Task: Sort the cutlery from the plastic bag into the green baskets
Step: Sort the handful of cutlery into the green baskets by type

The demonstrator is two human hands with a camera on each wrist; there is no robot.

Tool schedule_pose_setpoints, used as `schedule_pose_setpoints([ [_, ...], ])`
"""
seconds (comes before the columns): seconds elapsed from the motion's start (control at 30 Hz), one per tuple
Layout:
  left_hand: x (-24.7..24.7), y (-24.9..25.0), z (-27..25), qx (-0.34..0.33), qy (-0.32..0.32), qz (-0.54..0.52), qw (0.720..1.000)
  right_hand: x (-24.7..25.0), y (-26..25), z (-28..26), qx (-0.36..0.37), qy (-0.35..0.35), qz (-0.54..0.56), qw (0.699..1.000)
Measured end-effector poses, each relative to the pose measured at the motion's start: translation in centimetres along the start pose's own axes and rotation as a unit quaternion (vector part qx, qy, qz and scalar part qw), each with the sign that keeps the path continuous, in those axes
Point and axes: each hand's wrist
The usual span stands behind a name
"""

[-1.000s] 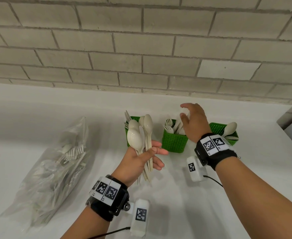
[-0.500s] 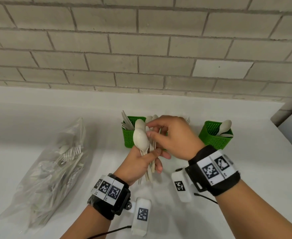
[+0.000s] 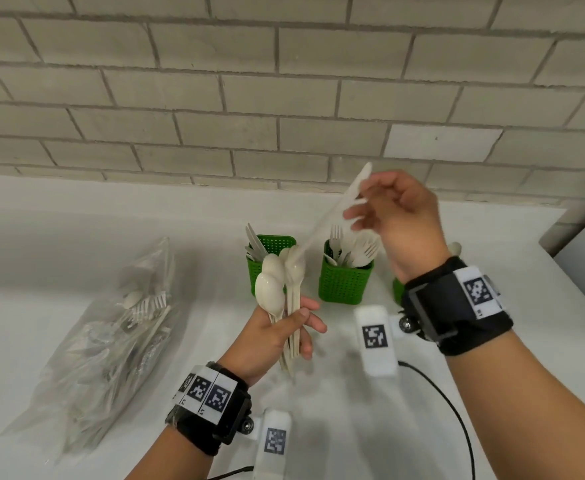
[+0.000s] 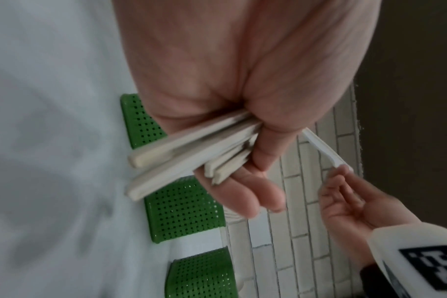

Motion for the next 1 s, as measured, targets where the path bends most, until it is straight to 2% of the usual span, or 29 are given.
schedule_pose_setpoints([
  [0.07,0.7,-0.1,-0.3,0.009,0.012,-0.025,1.000,-0.2,-0.1,1.1,0.043,0.051,0.026,0.997],
  [0.13,1.3,0.0,-0.7,0.011,0.018,-0.038,0.999,-1.2,0.9,1.7,0.065,0.066,-0.011,0.996],
  [0.3,2.4,0.5,-1.6,0.002,0.022,-0.041,0.999,-4.3,7.0,1.2,0.031,-0.013,-0.188,0.982],
  [0.33,2.7,0.6,-1.7,-0.003,0.023,-0.039,0.999,-4.8,8.0,1.1,0.018,-0.038,-0.231,0.972],
  [0.4,3.2,0.8,-1.8,-0.014,0.021,-0.028,0.999,-5.7,9.2,0.9,0.003,-0.096,-0.347,0.933],
  [0.47,3.6,1.0,-1.8,-0.018,0.023,-0.024,0.999,-6.1,9.3,0.5,0.005,-0.117,-0.414,0.903],
  [0.5,3.7,1.1,-1.8,-0.019,0.025,-0.023,0.999,-6.3,9.0,0.1,0.009,-0.111,-0.408,0.906],
  [0.57,3.9,1.2,-1.6,-0.017,0.027,-0.018,0.999,-6.2,7.7,-0.9,-0.008,-0.099,-0.330,0.939],
  [0.6,3.8,1.3,-1.4,-0.015,0.023,-0.014,1.000,-6.1,6.9,-1.6,-0.035,-0.115,-0.280,0.952],
  [0.67,3.3,1.3,-1.0,-0.011,0.007,-0.003,1.000,-5.5,5.7,-3.3,-0.092,-0.162,-0.199,0.962],
  [0.7,2.8,1.3,-0.7,-0.008,-0.004,0.002,1.000,-5.1,5.5,-3.9,-0.106,-0.164,-0.159,0.968],
  [0.8,0.8,1.0,0.3,-0.002,-0.018,-0.008,1.000,-2.9,5.8,-4.7,-0.104,-0.113,-0.128,0.980],
  [0.9,-1.4,0.4,1.4,-0.004,0.021,-0.040,0.999,-0.1,6.2,-4.8,-0.103,-0.052,-0.103,0.988],
  [1.0,-3.0,0.1,2.1,-0.012,0.045,-0.036,0.998,3.0,6.0,-4.9,-0.107,0.004,-0.023,0.994],
])
Point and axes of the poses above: each hand's wrist, its own z-axis towards the middle knuckle, its own x-axis out of the back of the hand, y = z × x, and after that the axes turned 4 degrees about -z, right-handed
